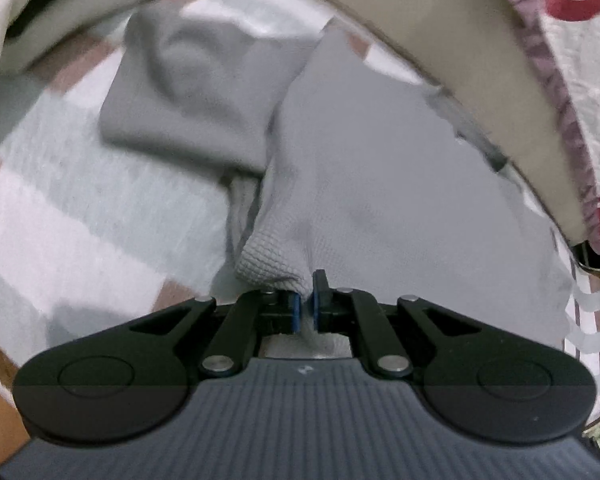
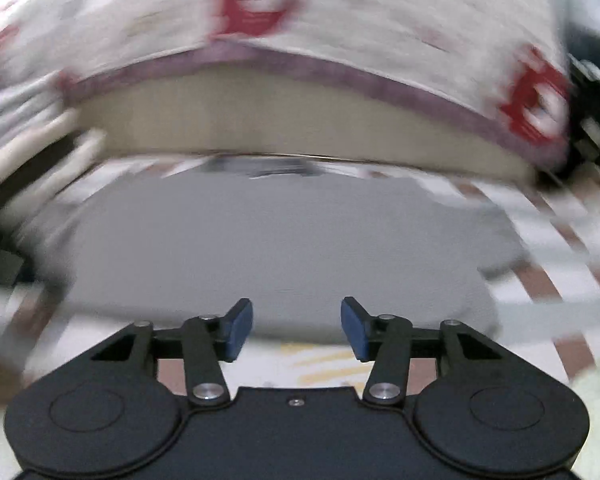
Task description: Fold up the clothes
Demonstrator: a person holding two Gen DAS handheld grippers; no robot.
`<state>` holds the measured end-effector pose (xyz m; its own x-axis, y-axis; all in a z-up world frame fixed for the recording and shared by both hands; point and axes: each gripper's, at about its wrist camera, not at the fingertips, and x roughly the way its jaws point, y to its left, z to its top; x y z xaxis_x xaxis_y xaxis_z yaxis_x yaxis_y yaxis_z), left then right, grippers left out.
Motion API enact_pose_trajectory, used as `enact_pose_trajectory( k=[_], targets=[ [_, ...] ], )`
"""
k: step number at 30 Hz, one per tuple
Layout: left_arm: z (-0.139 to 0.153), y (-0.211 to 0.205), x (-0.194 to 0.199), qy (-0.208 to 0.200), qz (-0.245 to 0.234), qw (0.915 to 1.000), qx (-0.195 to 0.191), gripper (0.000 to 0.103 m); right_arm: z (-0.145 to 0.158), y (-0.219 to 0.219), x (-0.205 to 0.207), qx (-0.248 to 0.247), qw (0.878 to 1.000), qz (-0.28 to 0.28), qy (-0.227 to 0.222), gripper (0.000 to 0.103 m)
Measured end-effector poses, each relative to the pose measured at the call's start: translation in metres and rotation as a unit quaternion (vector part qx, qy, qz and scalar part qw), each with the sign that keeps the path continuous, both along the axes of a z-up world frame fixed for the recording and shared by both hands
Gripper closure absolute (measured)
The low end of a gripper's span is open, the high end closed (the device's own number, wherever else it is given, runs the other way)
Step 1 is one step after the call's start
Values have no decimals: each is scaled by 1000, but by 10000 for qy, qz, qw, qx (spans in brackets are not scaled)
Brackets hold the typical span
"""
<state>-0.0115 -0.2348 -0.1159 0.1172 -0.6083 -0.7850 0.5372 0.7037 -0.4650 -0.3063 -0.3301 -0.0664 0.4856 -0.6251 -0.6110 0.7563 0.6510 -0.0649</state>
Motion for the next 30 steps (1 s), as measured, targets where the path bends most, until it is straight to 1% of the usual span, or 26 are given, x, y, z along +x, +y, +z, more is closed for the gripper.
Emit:
enact_pose_trajectory(
  k=[1,2,4,5,8,10,14,17,20,21,24,27,30],
  targets=[
    [0,0,-1,-62,-20,10000,-26,98,-4,4,5,-42,9998,131,163,48],
    [1,0,-3,-125,-41,9999,-51,98,-6,2,8,70,9997,77,233,47],
    [0,1,-4,-179,-44,9998,-115,98,-10,-9,13,512,9985,-16,205,47],
    [-2,2,-2,-118,4,9998,-170,98,-12,-8,14,579,9981,10,192,47],
    [-6,2,1,-89,101,9997,-225,98,-18,-1,17,584,9980,150,208,45],
    [-7,1,1,-128,122,9996,-228,98,-22,1,20,606,9973,135,393,45],
    [-2,-2,-1,-244,67,9994,-220,98,-25,0,23,789,9961,213,330,45],
    [4,-2,-3,-271,14,9993,-258,98,-26,3,28,789,9957,279,401,45],
    [8,-2,-2,-252,27,9995,-209,98,-29,5,33,780,9953,439,376,45],
    [8,-1,-2,-240,40,9995,-217,98,-30,6,35,757,9950,533,368,45],
    [9,-1,-2,-188,25,9995,-240,98,-30,13,42,615,9903,1218,268,47],
    [10,1,-2,-187,-26,9994,-298,98,-28,19,51,391,9817,1836,330,47],
    [11,4,2,-79,13,9987,-507,98,-25,20,66,189,9726,2279,426,46]
  ],
)
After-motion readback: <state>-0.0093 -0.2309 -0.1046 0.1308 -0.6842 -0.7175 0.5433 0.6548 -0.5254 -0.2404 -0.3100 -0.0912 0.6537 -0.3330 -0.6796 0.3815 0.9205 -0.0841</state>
